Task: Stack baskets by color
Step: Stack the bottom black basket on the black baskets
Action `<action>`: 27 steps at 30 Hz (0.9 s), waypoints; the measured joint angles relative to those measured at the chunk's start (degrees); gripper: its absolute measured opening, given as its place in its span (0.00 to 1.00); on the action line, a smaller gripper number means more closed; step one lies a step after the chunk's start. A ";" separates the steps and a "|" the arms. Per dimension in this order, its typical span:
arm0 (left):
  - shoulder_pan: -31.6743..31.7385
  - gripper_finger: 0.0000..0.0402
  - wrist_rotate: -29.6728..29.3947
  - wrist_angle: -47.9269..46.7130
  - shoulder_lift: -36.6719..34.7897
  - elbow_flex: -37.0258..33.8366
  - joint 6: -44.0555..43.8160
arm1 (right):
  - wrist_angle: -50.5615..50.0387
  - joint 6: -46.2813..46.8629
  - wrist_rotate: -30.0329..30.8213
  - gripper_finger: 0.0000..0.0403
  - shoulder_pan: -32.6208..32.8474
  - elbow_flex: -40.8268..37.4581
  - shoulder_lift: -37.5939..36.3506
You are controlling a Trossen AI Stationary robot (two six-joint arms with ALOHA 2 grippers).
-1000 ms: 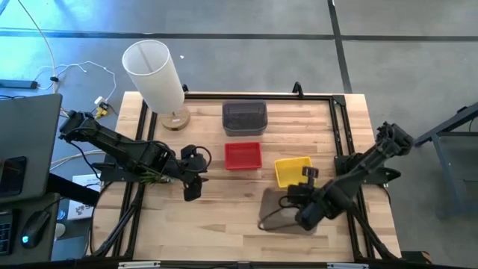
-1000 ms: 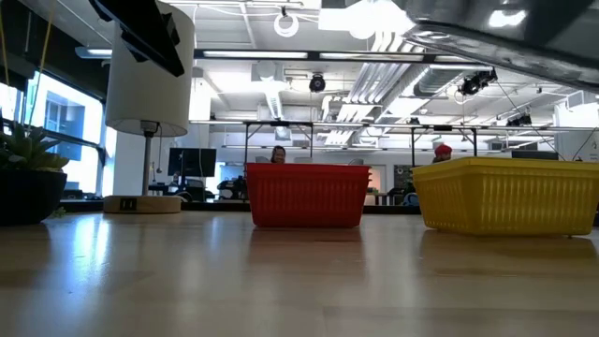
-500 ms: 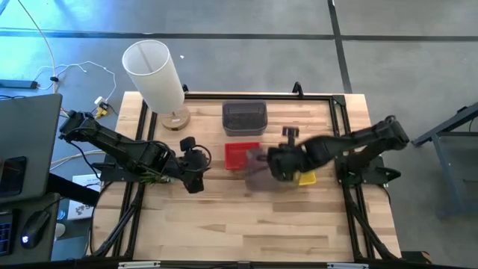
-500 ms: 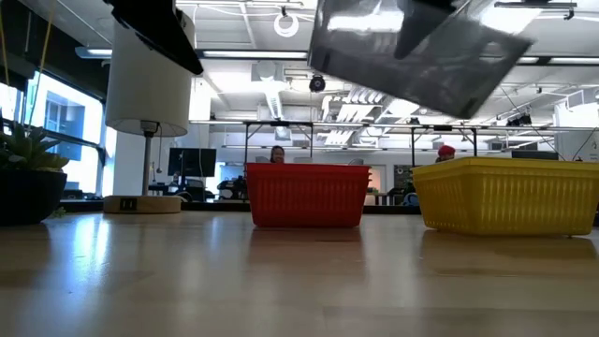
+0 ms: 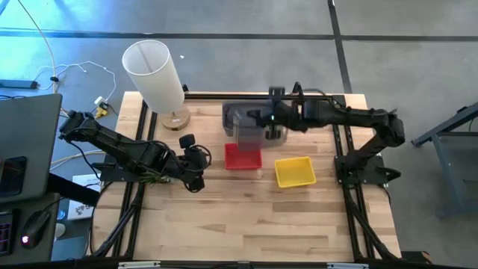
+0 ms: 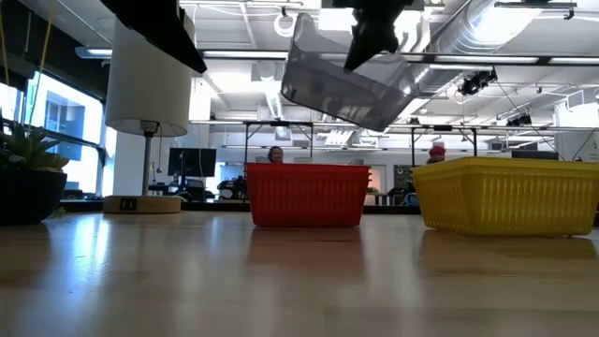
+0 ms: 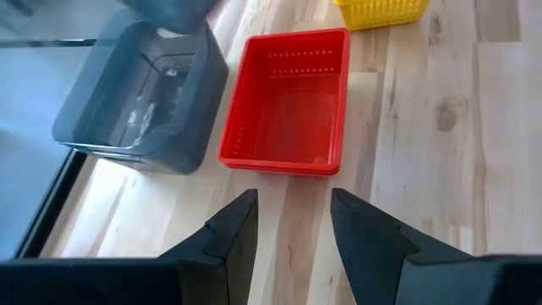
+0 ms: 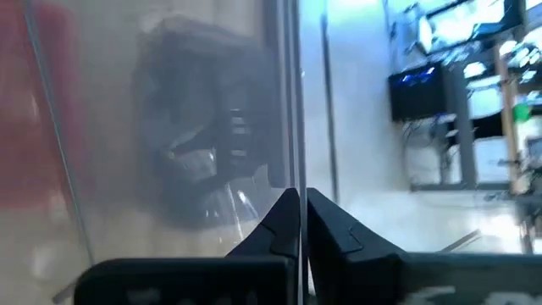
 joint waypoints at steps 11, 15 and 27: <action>0.00 0.34 0.29 -0.02 0.00 0.00 0.00 | 22.09 -20.64 -9.25 0.00 -11.76 0.00 0.00; 0.00 0.34 0.23 -0.04 0.00 0.00 0.00 | 28.52 -23.44 -13.56 0.00 -15.25 -0.02 0.00; 0.00 0.34 1.23 -0.04 0.00 0.00 -1.03 | 35.54 -19.13 -25.33 0.00 -23.11 -0.04 0.69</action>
